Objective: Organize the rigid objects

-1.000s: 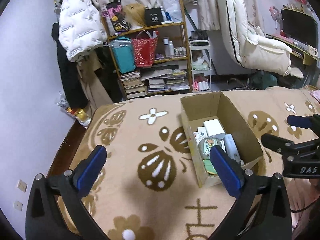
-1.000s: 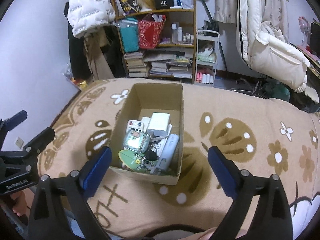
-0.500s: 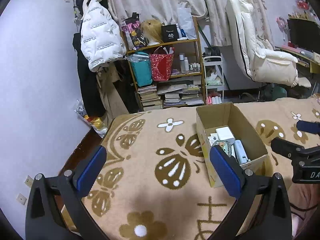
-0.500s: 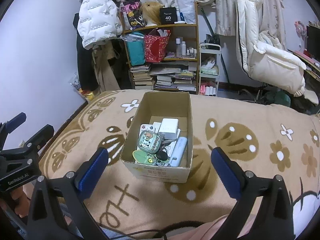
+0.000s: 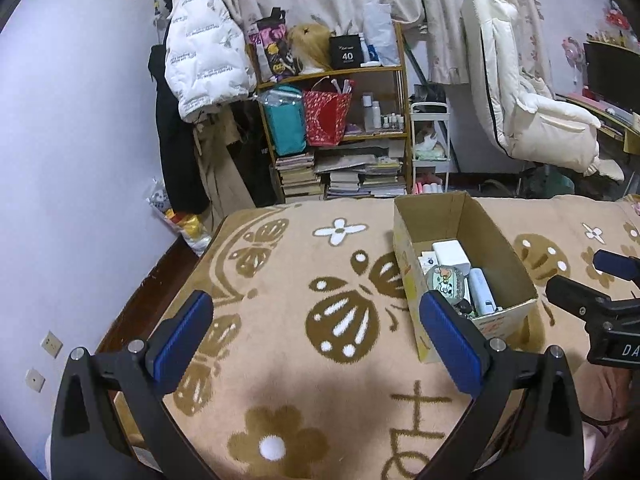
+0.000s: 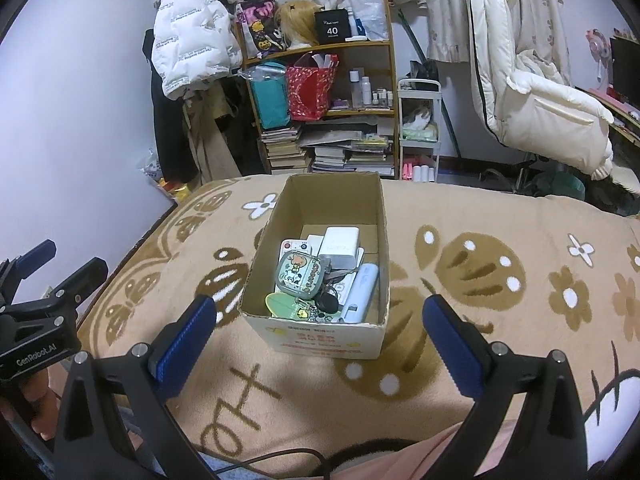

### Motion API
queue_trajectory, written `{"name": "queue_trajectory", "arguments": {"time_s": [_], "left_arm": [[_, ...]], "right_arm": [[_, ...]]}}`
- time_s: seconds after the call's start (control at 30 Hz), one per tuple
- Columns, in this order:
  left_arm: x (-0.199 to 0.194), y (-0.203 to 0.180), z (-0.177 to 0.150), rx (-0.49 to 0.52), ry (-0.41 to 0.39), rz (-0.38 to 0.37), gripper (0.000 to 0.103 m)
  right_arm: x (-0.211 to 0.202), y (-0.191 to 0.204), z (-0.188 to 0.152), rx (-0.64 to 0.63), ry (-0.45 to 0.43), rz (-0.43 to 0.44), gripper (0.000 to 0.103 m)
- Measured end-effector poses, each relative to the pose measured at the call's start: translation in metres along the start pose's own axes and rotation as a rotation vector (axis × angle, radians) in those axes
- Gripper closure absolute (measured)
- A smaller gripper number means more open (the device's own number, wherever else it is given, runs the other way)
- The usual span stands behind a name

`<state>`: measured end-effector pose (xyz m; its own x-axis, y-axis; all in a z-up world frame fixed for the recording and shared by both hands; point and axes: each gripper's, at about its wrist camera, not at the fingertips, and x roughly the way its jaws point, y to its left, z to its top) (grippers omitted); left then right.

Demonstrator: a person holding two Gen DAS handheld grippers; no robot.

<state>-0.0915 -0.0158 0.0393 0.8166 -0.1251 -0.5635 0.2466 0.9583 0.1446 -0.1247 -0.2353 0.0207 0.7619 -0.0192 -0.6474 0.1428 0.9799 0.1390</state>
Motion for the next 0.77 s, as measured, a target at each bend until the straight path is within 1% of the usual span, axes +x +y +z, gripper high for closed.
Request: {"name": "queue_trajectory", "arguments": {"time_s": [0.27,0.57,0.77], "left_arm": [[0.0026,0.0013,-0.0031,-0.001,0.015,0.006,0.001],[0.0032,0.0011,-0.0035,0.001,0.014,0.008,0.001],[0.0051,0.0063,-0.0054,-0.008,0.013,0.032,0.001]], "right_arm": [[0.0013,0.0031,-0.0008,-0.008,-0.013,0.005,0.000],[0.0013,0.0048,-0.0002,-0.009,-0.015,0.015,0.000],[0.0012,0.0061,-0.0004,-0.014,-0.019,0.018,0.000]]}}
